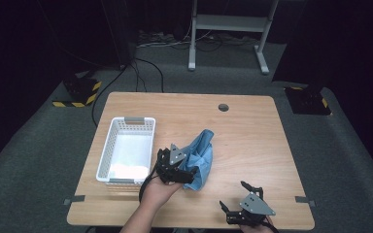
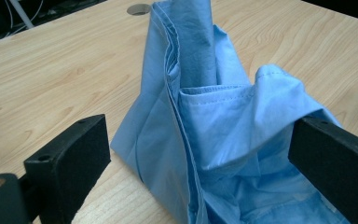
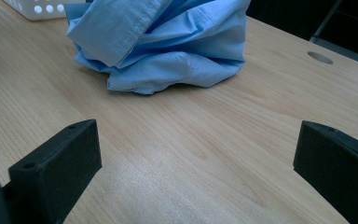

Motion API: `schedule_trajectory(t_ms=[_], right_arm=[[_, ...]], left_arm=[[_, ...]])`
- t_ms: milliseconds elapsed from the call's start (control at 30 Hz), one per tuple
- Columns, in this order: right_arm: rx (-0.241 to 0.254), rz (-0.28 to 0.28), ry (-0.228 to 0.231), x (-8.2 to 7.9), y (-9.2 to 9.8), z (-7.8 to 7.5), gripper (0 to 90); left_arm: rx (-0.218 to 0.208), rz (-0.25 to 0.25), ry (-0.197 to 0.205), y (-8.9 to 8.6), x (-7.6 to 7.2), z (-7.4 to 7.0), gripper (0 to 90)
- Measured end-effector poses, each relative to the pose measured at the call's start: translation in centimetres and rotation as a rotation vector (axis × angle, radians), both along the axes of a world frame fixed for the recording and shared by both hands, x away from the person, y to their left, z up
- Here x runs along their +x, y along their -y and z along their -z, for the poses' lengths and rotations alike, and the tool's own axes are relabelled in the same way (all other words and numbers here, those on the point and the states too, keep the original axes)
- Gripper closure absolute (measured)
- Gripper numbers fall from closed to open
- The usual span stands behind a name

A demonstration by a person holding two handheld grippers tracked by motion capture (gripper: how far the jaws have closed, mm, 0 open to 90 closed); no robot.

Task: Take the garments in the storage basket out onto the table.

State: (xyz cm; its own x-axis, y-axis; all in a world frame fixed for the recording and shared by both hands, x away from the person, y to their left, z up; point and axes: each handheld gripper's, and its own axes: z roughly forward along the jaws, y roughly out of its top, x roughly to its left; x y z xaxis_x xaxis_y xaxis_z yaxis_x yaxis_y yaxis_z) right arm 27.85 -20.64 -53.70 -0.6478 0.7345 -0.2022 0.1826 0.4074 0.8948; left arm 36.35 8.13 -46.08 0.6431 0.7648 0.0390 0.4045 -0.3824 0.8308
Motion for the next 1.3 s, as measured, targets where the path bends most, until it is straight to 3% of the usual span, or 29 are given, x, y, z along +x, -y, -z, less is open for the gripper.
schedule_trajectory(t_ms=[500,1300], right_arm=[[-0.003,0.002,0.0,0.0,0.0,0.0,0.3],[-0.004,0.005,0.0,0.0,0.0,0.0,0.3]], left_arm=[[-0.04,0.007,0.004,-1.2,-1.2,0.0,3.3],[-0.087,0.037,0.049,-3.7,-3.6,0.2,1.5]])
